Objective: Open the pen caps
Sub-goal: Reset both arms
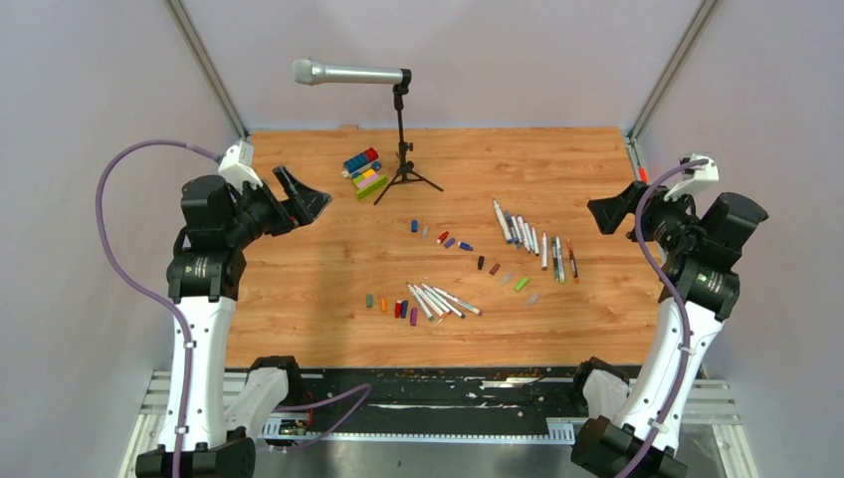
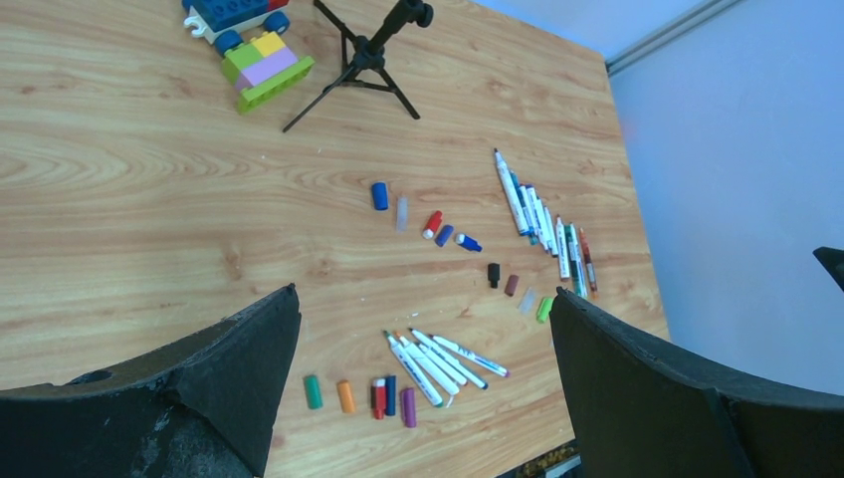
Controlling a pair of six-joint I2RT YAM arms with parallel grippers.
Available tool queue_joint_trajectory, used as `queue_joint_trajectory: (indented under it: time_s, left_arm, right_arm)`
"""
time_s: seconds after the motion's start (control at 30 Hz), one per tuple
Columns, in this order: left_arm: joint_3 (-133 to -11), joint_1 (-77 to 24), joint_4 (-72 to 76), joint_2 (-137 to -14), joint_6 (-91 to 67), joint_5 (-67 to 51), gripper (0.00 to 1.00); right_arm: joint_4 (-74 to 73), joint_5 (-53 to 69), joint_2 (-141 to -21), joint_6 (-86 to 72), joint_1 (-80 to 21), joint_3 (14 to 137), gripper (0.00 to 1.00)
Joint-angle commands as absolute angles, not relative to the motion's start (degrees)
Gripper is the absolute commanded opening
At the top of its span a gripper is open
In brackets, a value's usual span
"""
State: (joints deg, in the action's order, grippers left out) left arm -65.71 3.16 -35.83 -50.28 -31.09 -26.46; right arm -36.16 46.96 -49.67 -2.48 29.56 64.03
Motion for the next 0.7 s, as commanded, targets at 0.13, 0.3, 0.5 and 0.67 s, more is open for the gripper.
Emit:
queue_joint_trajectory:
  time_s: [0.13,0.3,0.5,0.67]
  left_arm:
    - [-65.3,3.4,-37.4,-48.0,-29.0,-26.2,1.0]
    - [-64.5,3.5,-37.2,-47.8,-29.2,-26.4,1.0]
    - [-64.1,3.5,-37.0,-47.6,-29.2,-26.2,1.0]
    - [-62.9,3.5,-36.8,-47.1,-29.2,-26.3,1.0]
  right_arm:
    - [-33.0,45.0,-48.0,-2.4,29.7,62.8,1.0]
    - [-33.2,43.7,-47.6,-1.8,29.7,62.6,1.0]
    - [-33.2,43.3,-47.1,-1.7,29.8,61.6,1.0]
    - [-33.2,42.8,-46.8,-1.5,29.7,61.0,1.0]
